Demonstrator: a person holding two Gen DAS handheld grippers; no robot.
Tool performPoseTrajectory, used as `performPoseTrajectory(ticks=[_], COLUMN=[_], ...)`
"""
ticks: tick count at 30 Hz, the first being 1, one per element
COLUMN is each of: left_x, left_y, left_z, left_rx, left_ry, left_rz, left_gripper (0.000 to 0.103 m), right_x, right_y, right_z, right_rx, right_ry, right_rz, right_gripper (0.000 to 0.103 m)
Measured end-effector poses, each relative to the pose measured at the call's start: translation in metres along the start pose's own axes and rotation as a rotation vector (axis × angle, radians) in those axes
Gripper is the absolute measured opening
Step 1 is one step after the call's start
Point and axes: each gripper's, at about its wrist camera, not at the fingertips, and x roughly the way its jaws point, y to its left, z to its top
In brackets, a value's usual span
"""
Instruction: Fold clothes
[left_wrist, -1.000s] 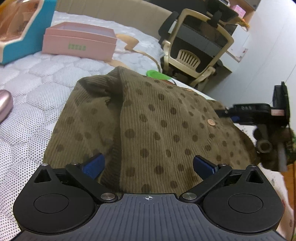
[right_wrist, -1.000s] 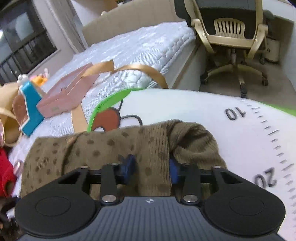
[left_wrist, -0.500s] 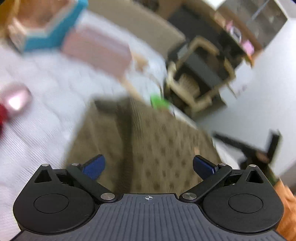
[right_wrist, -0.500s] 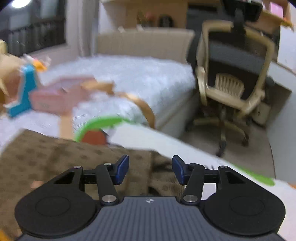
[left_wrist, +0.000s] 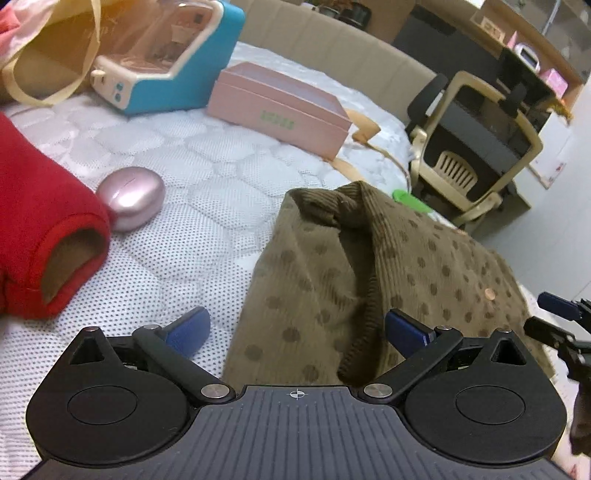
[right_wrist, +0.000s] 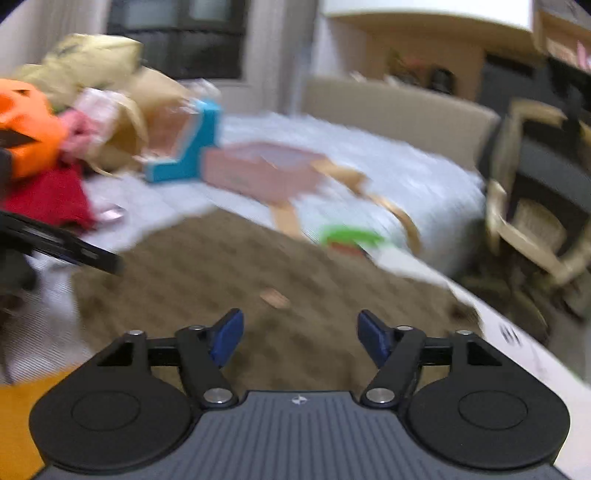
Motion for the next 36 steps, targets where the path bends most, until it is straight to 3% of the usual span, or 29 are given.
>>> performPoseTrajectory(ticks=[3,5,7,10,12,14,17,20,22,25,27,32,36], left_x=[0.004,0.007,0.007,0.004,0.005,0.007,0.01,0.012,0.016,0.023,0.024,0.025,0.022], left_y=[-0.003,-0.005,-0.005,-0.002,-0.001,-0.002,-0.003,-0.004,0.002,0.012,0.018,0.018,0.017], left_z=[-0.003,-0.005,-0.005,0.001,0.007,0.01,0.015,0.02,0.016,0.01,0.009,0.008,0.006], left_rx=[0.002,0.011,0.006,-0.059,-0.098,-0.12,-0.155,-0.188,-0.2,-0.236,-0.254,-0.254,-0.244], left_ry=[-0.015,-0.02,-0.015,0.023,0.043,0.052,0.065,0.079,0.087,0.101,0.105,0.103,0.096], left_rz=[-0.014,-0.015,-0.019,-0.115,-0.165,-0.189,-0.224,-0.257,-0.252,-0.246,-0.252,-0.252,-0.241], left_gripper=[0.099,0.087,0.072,0.05,0.05,0.05,0.05,0.05,0.05,0.05,0.05,0.051,0.053], right_x=[0.029,0.053,0.053,0.034,0.033,0.04,0.049,0.039,0.029,0.009,-0.01,-0.027,0.001], right_y=[0.027,0.039,0.046,0.065,0.081,0.095,0.112,0.094,0.057,0.001,-0.024,-0.055,-0.062], right_z=[-0.003,-0.009,-0.008,0.005,0.012,0.017,0.02,0.01,-0.001,-0.017,-0.024,-0.028,-0.045], right_rx=[-0.05,-0.08,-0.1,-0.152,-0.193,-0.222,-0.27,-0.376,-0.288,-0.05,0.069,0.166,0.054], right_ry=[0.065,0.156,0.149,0.088,0.084,0.092,0.097,0.124,0.193,0.289,0.292,0.159,0.272], right_rz=[0.053,0.059,0.037,0.093,0.105,0.101,0.001,-0.101,-0.119,-0.077,-0.085,-0.245,-0.374], right_gripper=[0.074,0.079,0.082,0.085,0.094,0.096,0.096,0.096,0.096,0.099,0.099,0.099,0.1])
